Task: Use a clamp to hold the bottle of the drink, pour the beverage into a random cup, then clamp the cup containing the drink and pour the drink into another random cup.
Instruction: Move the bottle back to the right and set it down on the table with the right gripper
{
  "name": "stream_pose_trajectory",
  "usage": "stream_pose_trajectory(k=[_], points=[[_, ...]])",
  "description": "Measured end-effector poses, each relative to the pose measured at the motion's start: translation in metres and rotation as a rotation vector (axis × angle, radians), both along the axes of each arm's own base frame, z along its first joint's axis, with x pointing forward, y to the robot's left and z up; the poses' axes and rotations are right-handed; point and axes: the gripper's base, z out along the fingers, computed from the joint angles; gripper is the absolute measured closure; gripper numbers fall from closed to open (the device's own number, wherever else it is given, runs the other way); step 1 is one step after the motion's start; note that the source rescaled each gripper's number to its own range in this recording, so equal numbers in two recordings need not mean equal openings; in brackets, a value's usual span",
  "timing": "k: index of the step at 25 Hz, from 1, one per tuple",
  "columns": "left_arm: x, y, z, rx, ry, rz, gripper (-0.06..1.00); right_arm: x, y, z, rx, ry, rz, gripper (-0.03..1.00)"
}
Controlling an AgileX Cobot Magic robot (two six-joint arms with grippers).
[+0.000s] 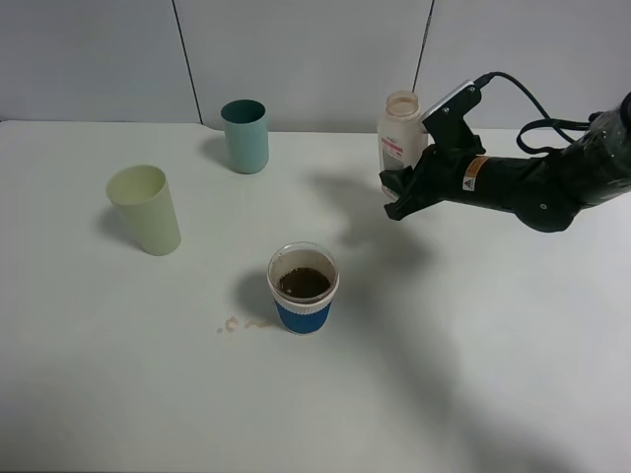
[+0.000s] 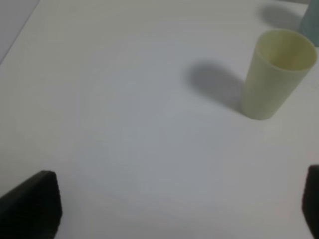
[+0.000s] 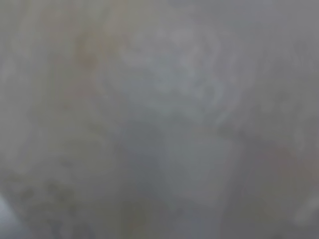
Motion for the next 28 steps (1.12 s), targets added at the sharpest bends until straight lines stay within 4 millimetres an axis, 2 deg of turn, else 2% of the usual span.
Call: stream_pose_trajectory(k=[8, 13, 21, 25, 28], points=[[0.000, 0.000, 0.000, 0.000, 0.000, 0.000, 0.05, 0.009, -0.022, 0.000, 0.047, -0.042, -0.072, 0.96], [0.000, 0.000, 0.000, 0.000, 0.000, 0.000, 0.05, 0.015, -0.044, 0.006, 0.087, -0.094, -0.148, 0.96], [0.000, 0.000, 0.000, 0.000, 0.000, 0.000, 0.05, 0.020, -0.059, 0.011, 0.113, -0.150, -0.209, 0.96], [0.000, 0.000, 0.000, 0.000, 0.000, 0.000, 0.05, 0.024, -0.059, 0.002, 0.130, -0.162, -0.217, 0.96], [0.000, 0.000, 0.000, 0.000, 0.000, 0.000, 0.05, 0.026, -0.059, -0.012, 0.126, -0.133, -0.218, 0.96]])
